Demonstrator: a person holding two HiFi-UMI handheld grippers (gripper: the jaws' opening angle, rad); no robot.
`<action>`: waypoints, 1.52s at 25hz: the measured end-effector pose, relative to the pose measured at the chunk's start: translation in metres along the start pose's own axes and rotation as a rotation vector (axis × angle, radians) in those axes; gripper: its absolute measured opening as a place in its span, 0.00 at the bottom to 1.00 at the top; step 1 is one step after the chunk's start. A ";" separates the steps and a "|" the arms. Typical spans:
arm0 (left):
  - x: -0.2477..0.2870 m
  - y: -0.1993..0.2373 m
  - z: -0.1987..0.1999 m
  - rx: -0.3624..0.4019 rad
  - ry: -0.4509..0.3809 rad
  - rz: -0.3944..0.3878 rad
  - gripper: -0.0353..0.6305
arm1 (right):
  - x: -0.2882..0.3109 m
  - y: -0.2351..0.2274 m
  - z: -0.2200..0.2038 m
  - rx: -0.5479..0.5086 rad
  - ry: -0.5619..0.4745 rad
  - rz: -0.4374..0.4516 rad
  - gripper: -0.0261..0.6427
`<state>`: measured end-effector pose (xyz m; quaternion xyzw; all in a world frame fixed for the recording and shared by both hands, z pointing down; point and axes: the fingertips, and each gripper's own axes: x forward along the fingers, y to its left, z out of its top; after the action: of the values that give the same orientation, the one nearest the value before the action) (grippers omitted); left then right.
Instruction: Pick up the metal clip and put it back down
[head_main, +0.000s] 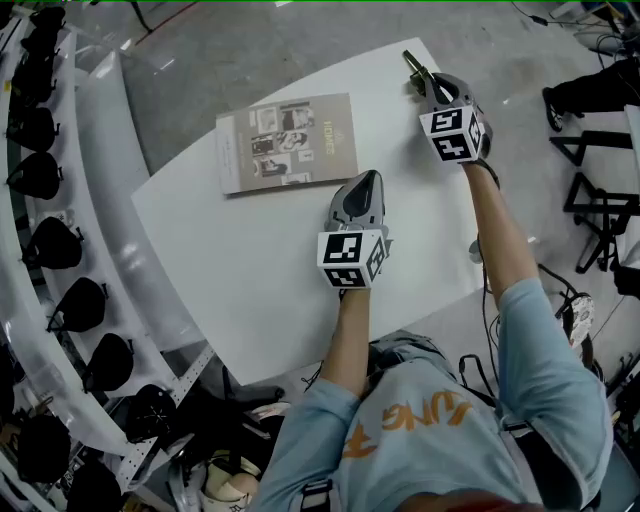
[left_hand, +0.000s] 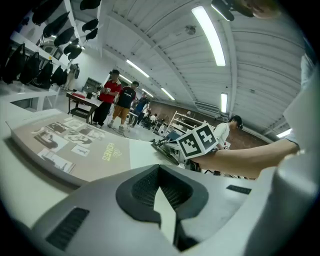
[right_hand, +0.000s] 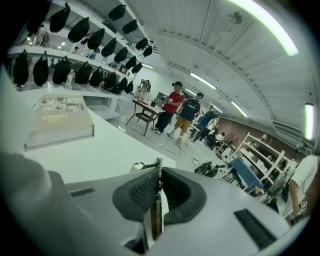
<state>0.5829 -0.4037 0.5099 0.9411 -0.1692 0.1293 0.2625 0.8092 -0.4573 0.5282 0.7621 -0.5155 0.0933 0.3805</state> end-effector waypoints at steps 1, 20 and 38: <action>0.000 0.000 -0.001 -0.002 0.002 0.001 0.06 | 0.003 0.000 0.000 -0.021 0.004 -0.006 0.09; -0.028 -0.027 0.013 0.059 -0.018 0.025 0.06 | -0.079 0.002 -0.008 0.385 -0.126 0.087 0.19; -0.135 -0.120 0.028 0.214 -0.162 0.052 0.06 | -0.325 0.032 -0.019 0.718 -0.375 0.061 0.09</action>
<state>0.5109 -0.2887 0.3882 0.9664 -0.1993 0.0771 0.1425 0.6395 -0.2182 0.3829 0.8345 -0.5332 0.1380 -0.0135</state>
